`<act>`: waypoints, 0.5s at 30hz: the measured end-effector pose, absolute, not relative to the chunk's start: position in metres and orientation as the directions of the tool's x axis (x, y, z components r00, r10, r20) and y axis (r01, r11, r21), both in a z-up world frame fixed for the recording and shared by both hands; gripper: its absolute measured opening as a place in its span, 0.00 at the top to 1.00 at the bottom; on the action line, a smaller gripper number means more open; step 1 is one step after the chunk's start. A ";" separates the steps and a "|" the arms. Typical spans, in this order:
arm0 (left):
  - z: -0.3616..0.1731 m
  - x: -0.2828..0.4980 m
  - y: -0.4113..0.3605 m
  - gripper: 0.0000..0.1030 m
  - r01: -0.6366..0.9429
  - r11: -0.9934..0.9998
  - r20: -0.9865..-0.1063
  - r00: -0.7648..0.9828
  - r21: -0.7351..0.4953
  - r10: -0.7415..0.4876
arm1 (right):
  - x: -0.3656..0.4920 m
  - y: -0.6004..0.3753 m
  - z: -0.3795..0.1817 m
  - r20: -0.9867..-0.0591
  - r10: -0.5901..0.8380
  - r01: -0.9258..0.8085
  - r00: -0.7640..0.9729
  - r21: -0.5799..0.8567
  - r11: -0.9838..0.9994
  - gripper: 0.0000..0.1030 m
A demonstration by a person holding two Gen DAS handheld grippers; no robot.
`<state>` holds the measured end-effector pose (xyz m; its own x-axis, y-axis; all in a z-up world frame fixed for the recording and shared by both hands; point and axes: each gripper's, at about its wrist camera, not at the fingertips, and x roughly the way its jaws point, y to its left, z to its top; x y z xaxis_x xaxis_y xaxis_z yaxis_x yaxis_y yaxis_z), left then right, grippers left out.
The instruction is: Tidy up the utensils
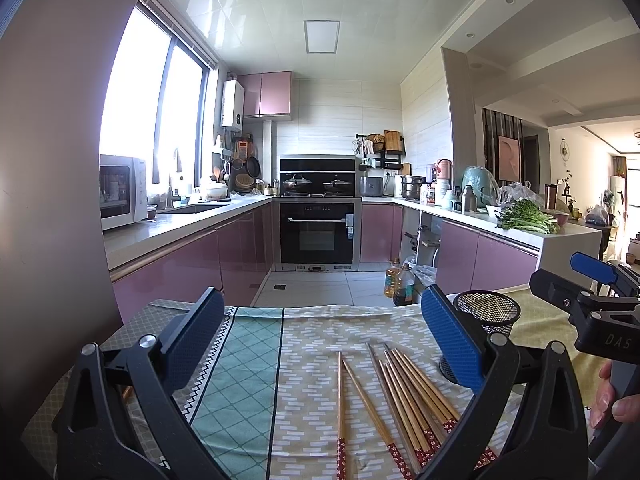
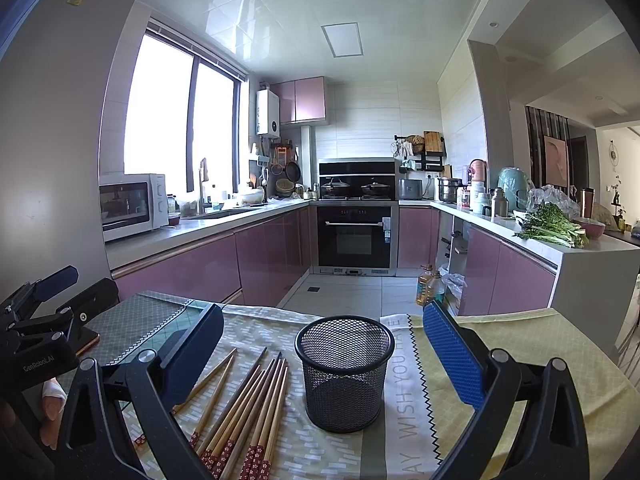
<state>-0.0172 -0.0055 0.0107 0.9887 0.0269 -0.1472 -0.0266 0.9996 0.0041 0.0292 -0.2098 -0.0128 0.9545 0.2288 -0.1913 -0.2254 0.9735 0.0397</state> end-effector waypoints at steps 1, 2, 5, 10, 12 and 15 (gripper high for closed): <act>0.011 -0.017 -0.006 0.06 -0.027 1.000 -0.148 0.989 0.005 0.027 | 0.029 -0.210 -0.013 -0.192 0.228 -0.225 0.954 0.040 0.974 0.06; 0.011 -0.017 -0.005 0.06 -0.027 1.000 -0.148 0.989 0.005 0.027 | 0.029 -0.210 -0.013 -0.192 0.228 -0.225 0.954 0.040 0.974 0.06; 0.011 -0.017 -0.006 0.06 -0.028 1.000 -0.147 0.989 0.005 0.028 | 0.030 -0.209 -0.013 -0.192 0.227 -0.224 0.955 0.038 0.974 0.06; 0.011 -0.017 -0.006 0.06 -0.026 1.000 -0.147 0.989 0.005 0.027 | 0.029 -0.209 -0.013 -0.191 0.228 -0.224 0.955 0.040 0.974 0.06; 0.011 -0.017 -0.006 0.06 -0.027 1.000 -0.147 0.989 0.006 0.027 | 0.030 -0.209 -0.013 -0.191 0.227 -0.224 0.955 0.038 0.974 0.06; 0.010 -0.017 -0.006 0.06 -0.026 1.000 -0.147 0.989 0.005 0.027 | 0.029 -0.210 -0.013 -0.190 0.227 -0.224 0.955 0.039 0.974 0.06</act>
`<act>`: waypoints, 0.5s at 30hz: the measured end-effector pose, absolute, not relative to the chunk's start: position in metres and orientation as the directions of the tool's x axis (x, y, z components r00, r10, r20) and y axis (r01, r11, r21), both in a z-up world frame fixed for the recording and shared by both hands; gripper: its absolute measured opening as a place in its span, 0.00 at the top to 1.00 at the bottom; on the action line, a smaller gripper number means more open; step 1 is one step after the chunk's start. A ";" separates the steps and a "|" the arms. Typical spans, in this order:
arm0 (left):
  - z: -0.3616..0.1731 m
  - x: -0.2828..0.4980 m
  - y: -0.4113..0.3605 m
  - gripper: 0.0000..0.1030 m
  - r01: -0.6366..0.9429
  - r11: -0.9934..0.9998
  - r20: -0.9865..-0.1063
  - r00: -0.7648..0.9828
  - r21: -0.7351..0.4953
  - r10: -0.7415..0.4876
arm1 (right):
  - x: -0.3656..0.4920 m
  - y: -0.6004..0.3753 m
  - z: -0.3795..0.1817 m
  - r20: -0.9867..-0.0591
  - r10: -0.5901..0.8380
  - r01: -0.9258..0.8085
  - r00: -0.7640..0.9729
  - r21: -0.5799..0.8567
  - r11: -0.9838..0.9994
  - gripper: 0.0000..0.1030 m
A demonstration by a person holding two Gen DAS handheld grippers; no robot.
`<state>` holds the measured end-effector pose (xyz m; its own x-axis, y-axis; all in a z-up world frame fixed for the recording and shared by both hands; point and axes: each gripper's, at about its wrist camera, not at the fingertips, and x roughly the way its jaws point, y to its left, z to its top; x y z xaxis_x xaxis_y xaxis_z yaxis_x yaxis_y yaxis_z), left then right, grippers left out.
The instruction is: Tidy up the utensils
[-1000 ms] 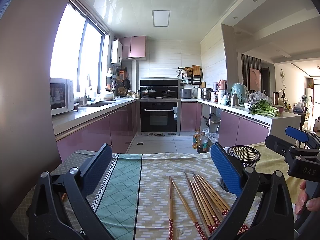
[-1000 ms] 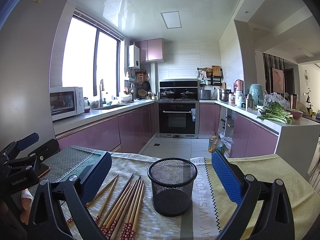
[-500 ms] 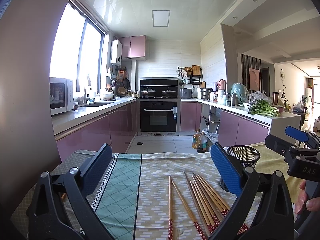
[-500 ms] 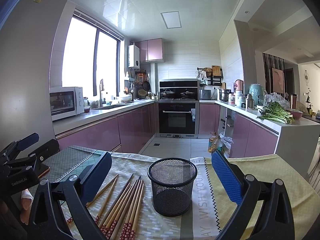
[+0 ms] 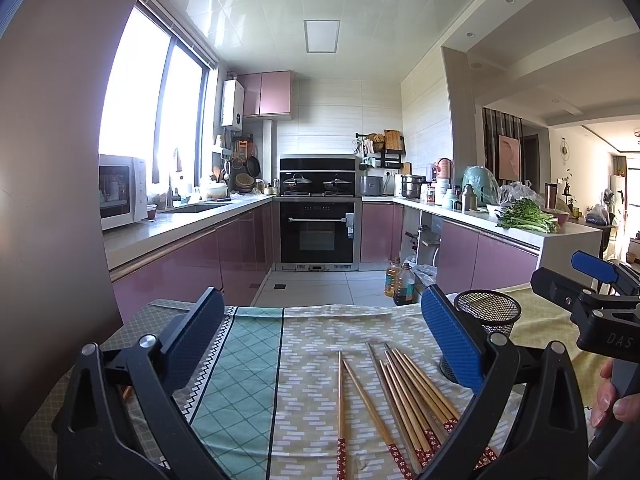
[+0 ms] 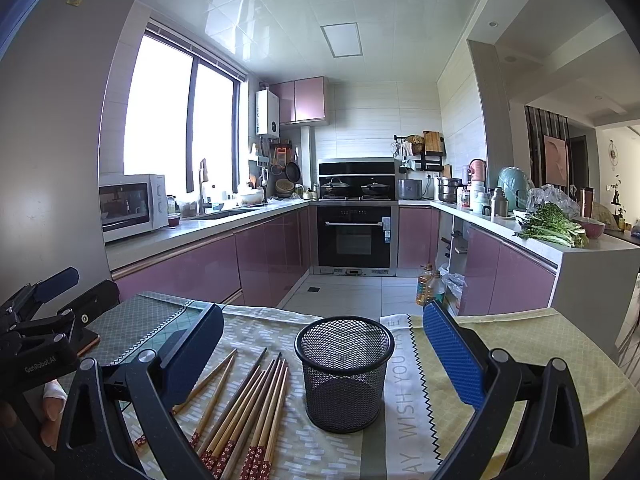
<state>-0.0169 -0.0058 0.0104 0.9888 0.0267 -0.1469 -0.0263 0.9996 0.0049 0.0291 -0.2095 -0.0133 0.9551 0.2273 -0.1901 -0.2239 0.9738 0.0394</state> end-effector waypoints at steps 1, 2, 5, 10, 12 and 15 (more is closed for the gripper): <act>0.010 -0.017 -0.006 0.06 -0.027 1.000 -0.147 0.989 0.005 0.028 | 0.029 -0.210 -0.013 -0.190 0.227 -0.224 0.955 0.039 0.974 0.06; 0.010 -0.017 -0.006 0.06 -0.027 1.000 -0.146 0.989 0.004 0.027 | 0.029 -0.210 -0.013 -0.189 0.228 -0.224 0.955 0.040 0.974 0.06; 0.011 -0.017 -0.006 0.06 -0.027 1.000 -0.147 0.989 0.005 0.027 | 0.029 -0.209 -0.013 -0.190 0.226 -0.223 0.955 0.040 0.974 0.06; 0.011 -0.017 -0.006 0.06 -0.026 1.000 -0.147 0.989 0.005 0.026 | 0.029 -0.210 -0.014 -0.189 0.227 -0.223 0.955 0.043 0.974 0.06; 0.011 -0.017 -0.006 0.06 -0.026 1.000 -0.147 0.989 0.005 0.026 | 0.029 -0.209 -0.013 -0.190 0.227 -0.223 0.955 0.042 0.974 0.06; 0.011 -0.017 -0.006 0.06 -0.025 1.000 -0.147 0.989 0.005 0.026 | 0.029 -0.210 -0.014 -0.189 0.227 -0.223 0.955 0.041 0.974 0.06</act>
<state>-0.0167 -0.0064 0.0108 0.9887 0.0259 -0.1474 -0.0254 0.9997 0.0047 0.0290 -0.2096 -0.0136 0.9554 0.2265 -0.1894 -0.2228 0.9740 0.0412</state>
